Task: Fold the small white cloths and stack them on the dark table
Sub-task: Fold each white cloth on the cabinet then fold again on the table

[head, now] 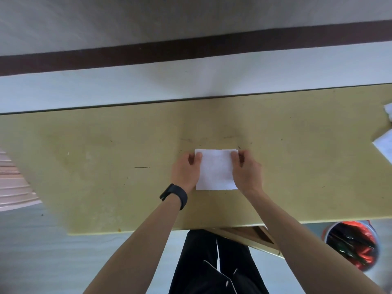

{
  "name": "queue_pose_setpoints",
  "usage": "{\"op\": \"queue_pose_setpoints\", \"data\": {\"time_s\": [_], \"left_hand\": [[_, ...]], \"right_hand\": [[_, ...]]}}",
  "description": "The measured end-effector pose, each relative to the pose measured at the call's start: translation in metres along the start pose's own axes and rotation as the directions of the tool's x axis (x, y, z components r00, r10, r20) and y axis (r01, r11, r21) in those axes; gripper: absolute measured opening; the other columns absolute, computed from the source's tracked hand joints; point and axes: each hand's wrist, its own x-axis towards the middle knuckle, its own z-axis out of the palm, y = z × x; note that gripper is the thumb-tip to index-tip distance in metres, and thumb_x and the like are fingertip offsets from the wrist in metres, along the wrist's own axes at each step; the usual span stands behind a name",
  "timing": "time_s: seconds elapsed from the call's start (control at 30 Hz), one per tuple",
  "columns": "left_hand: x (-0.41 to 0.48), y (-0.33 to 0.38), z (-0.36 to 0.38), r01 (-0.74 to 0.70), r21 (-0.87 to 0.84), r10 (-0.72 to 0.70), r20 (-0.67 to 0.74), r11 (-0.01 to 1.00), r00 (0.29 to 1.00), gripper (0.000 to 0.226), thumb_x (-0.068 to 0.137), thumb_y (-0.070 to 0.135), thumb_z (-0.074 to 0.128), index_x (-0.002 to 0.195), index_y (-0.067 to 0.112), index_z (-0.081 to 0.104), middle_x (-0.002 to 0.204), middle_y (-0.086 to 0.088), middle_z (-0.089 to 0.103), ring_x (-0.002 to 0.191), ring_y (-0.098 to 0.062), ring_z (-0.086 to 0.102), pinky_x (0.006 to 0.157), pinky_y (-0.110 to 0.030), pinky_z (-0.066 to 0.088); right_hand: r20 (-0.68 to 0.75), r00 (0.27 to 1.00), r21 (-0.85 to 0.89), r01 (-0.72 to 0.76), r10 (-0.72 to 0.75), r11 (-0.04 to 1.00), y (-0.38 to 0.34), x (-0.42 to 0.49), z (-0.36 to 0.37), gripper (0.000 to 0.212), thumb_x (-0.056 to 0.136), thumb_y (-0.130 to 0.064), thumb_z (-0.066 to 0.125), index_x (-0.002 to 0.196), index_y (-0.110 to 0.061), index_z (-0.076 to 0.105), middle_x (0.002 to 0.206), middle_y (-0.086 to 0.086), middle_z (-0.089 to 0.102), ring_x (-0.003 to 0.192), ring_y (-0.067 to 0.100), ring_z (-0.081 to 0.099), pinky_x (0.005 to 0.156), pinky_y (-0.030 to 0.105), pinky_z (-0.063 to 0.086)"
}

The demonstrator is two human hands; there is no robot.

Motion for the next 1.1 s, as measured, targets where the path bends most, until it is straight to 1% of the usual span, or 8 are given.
{"op": "queue_pose_setpoints", "data": {"time_s": [0.17,0.33,0.43,0.6,0.7,0.8,0.97,1.1], "left_hand": [[0.005,0.004,0.001,0.016,0.048,-0.016,-0.004,0.999,1.0,0.036,0.097,0.048,0.049,0.09,0.015,0.059,0.083,0.0,0.066,0.071,-0.017,0.058,0.065,-0.033,0.049],[0.005,0.006,0.0,0.039,0.159,-0.036,-0.023,0.986,0.999,0.039,0.096,0.052,0.046,0.083,0.016,0.054,0.071,0.005,0.056,0.062,-0.015,0.05,0.057,-0.03,0.042],[0.002,0.007,-0.001,0.029,0.264,-0.013,-0.061,0.964,0.998,0.038,0.096,0.057,0.044,0.089,0.021,0.054,0.079,0.006,0.062,0.067,-0.013,0.055,0.055,-0.029,0.04],[-0.012,0.006,0.001,0.027,0.398,0.025,-0.125,0.917,0.992,0.051,0.093,0.066,0.04,0.107,0.018,0.051,0.1,0.001,0.056,0.084,-0.024,0.06,0.071,-0.036,0.05],[-0.017,0.007,0.006,0.06,0.383,-0.02,-0.107,0.922,0.994,0.046,0.093,0.055,0.05,0.113,0.014,0.05,0.11,-0.003,0.054,0.093,-0.025,0.059,0.075,-0.038,0.05],[-0.016,0.012,0.01,0.112,0.323,-0.083,-0.101,0.94,0.991,0.041,0.094,0.049,0.056,0.114,0.014,0.051,0.111,-0.005,0.055,0.095,-0.026,0.058,0.079,-0.04,0.052],[-0.013,0.021,0.013,0.179,0.223,-0.16,-0.097,0.958,0.982,0.033,0.092,0.039,0.063,0.108,0.013,0.052,0.104,-0.006,0.064,0.093,-0.029,0.063,0.081,-0.045,0.055],[-0.008,0.021,0.01,0.213,0.125,-0.21,-0.037,0.969,0.977,0.031,0.084,0.038,0.063,0.103,0.014,0.057,0.097,-0.003,0.066,0.083,-0.024,0.065,0.075,-0.043,0.059]], "right_hand": [[-0.024,0.999,-0.037,-0.034,0.034,0.999,-0.006,0.0,0.004,0.028,0.1,-0.047,0.038,0.096,-0.025,0.055,0.079,-0.011,0.063,0.073,0.015,0.058,0.061,0.034,0.046],[-0.049,0.996,-0.052,-0.072,0.07,0.996,-0.01,0.004,0.003,0.025,0.097,-0.048,0.045,0.093,-0.024,0.052,0.078,-0.011,0.063,0.075,0.016,0.06,0.065,0.036,0.049],[-0.06,0.996,-0.154,-0.073,0.064,0.985,-0.009,0.005,0.0,0.031,0.095,-0.054,0.043,0.091,-0.025,0.051,0.078,-0.009,0.062,0.074,0.019,0.06,0.064,0.036,0.048],[-0.129,0.99,-0.227,-0.093,0.065,0.969,-0.009,-0.005,-0.008,0.038,0.092,-0.062,0.042,0.096,-0.026,0.053,0.094,-0.009,0.056,0.082,0.021,0.056,0.07,0.034,0.04],[-0.111,0.992,-0.24,-0.08,0.054,0.968,-0.007,-0.015,-0.008,0.041,0.087,-0.061,0.054,0.104,-0.024,0.053,0.101,-0.007,0.055,0.087,0.02,0.057,0.072,0.034,0.044],[-0.054,0.995,-0.219,-0.091,0.081,0.972,-0.011,-0.018,-0.001,0.038,0.085,-0.05,0.063,0.108,-0.022,0.053,0.104,-0.005,0.057,0.093,0.022,0.059,0.075,0.036,0.047],[0.037,0.953,-0.037,-0.301,0.302,0.953,-0.031,-0.009,0.002,0.024,0.085,-0.027,0.06,0.105,-0.019,0.049,0.085,-0.007,0.055,0.08,0.021,0.057,0.067,0.034,0.046],[0.115,0.934,0.133,-0.352,0.338,0.927,-0.031,-0.006,-0.004,0.025,0.083,-0.021,0.059,0.108,-0.018,0.056,0.09,-0.006,0.058,0.079,0.015,0.056,0.067,0.033,0.046]]}}
